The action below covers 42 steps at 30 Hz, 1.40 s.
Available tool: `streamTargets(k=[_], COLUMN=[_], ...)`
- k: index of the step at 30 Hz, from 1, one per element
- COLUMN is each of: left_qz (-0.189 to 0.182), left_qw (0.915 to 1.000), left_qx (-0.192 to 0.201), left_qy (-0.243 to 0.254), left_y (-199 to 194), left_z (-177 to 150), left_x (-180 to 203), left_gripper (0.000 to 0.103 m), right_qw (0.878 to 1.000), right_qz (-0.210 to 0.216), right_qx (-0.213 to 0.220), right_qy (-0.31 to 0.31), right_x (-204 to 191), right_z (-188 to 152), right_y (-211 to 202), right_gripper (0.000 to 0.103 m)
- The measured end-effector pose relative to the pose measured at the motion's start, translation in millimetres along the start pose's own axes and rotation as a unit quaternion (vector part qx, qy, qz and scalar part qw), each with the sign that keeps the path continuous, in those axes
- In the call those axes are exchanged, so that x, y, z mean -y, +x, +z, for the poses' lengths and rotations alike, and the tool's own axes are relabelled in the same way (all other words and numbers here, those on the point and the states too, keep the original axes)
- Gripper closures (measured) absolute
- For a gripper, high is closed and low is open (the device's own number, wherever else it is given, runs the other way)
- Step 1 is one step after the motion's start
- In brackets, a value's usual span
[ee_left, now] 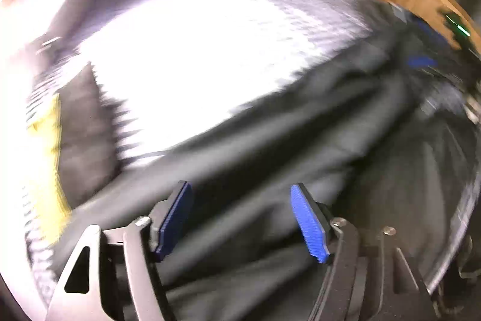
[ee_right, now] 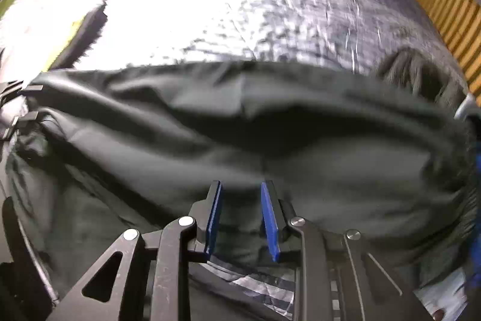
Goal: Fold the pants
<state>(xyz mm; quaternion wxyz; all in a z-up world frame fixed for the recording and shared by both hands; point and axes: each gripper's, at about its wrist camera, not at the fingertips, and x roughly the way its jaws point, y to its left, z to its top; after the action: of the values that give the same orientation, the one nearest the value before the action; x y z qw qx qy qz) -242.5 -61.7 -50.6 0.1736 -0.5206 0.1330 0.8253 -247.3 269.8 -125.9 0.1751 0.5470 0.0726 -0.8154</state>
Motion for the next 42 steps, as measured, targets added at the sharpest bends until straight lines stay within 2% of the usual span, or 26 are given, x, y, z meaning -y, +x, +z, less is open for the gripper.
streamTargets(k=[1, 2, 4, 5, 8, 10, 12, 14, 17, 21, 23, 26, 27, 29, 31, 32, 34, 35, 38, 40, 42], left_qz=[0.006, 0.017, 0.074, 0.086, 0.109, 0.104, 0.087, 0.074, 0.073, 0.056, 0.034, 0.004, 0.003, 0.010, 0.019, 0.016, 0.018, 0.023, 0.034, 0.033, 0.020], left_qw=[0.9998, 0.9988, 0.9938, 0.9916, 0.9810, 0.9758, 0.9735, 0.9714, 0.9700, 0.9545, 0.9453, 0.9360, 0.9364, 0.9419, 0.9449, 0.9438, 0.9409, 0.9407, 0.9478, 0.9467, 0.9455], left_qx=[0.001, 0.003, 0.009, 0.007, 0.000, -0.003, -0.008, -0.015, -0.033, -0.064, -0.062, -0.054, -0.050, -0.042, -0.039, -0.034, -0.031, -0.031, -0.029, -0.032, -0.040], left_qy=[-0.021, -0.045, -0.083, -0.097, -0.160, -0.192, -0.211, -0.225, -0.230, -0.286, -0.319, -0.348, -0.347, -0.333, -0.324, -0.328, -0.337, -0.337, -0.316, -0.319, -0.323], left_y=[-3, -11, -26, -28, -40, -54, -59, -52, -28, 8, 17, 30, 32, 32, 29, 23, 11, -1, -31, -43, -56], left_z=[4, 0, -11, -15, -33, -55, -71, -78, -94, -106, -115, -124, -125, -124, -125, -130, -139, -150, -183, -209, -241], left_x=[-15, -41, -92, -105, -158, -195, -213, -220, -236, -263, -277, -288, -286, -280, -278, -278, -278, -275, -261, -253, -237], left_gripper=[0.024, 0.022, 0.019, 0.019, 0.019, 0.019, 0.017, 0.008, 0.007, 0.007, 0.007, 0.009, 0.010, 0.026, 0.028, 0.028, 0.028, 0.027, 0.027, 0.027, 0.027], right_qw=[1.000, 1.000, 0.999, 0.998, 0.993, 0.989, 0.987, 0.984, 0.981, 0.974, 0.974, 0.969, 0.969, 0.972, 0.974, 0.974, 0.974, 0.974, 0.975, 0.976, 0.979], right_qz=[-0.003, -0.006, -0.009, -0.005, -0.024, -0.027, -0.028, -0.031, -0.032, -0.037, -0.025, -0.023, -0.024, -0.015, -0.012, -0.011, -0.029, -0.040, -0.054, -0.071, -0.062], right_qx=[0.008, 0.017, 0.036, 0.044, 0.065, 0.072, 0.059, 0.045, 0.014, -0.006, -0.019, -0.046, -0.052, -0.050, -0.055, -0.055, -0.048, -0.041, -0.008, 0.016, 0.034], right_qy=[-0.007, -0.015, -0.034, -0.049, -0.095, -0.125, -0.150, -0.168, -0.191, -0.224, -0.226, -0.241, -0.242, -0.228, -0.219, -0.219, -0.220, -0.220, -0.215, -0.204, -0.191], right_x=[-2, -5, -13, -21, -43, -62, -77, -88, -103, -114, -115, -119, -120, -118, -117, -117, -119, -121, -125, -125, -130], right_z=[6, 13, 34, 45, 74, 89, 101, 111, 123, 127, 128, 126, 125, 125, 125, 124, 122, 122, 117, 115, 111], right_y=[-5, -8, -10, -9, 1, 10, 24, 40, 67, 92, 101, 120, 124, 124, 123, 123, 120, 117, 94, 77, 57], right_gripper=[0.075, 0.067, 0.057, 0.053, 0.052, 0.052, 0.052, 0.052, 0.047, 0.039, 0.037, 0.036, 0.036, 0.036, 0.038, 0.043, 0.045, 0.045, 0.045, 0.045, 0.045])
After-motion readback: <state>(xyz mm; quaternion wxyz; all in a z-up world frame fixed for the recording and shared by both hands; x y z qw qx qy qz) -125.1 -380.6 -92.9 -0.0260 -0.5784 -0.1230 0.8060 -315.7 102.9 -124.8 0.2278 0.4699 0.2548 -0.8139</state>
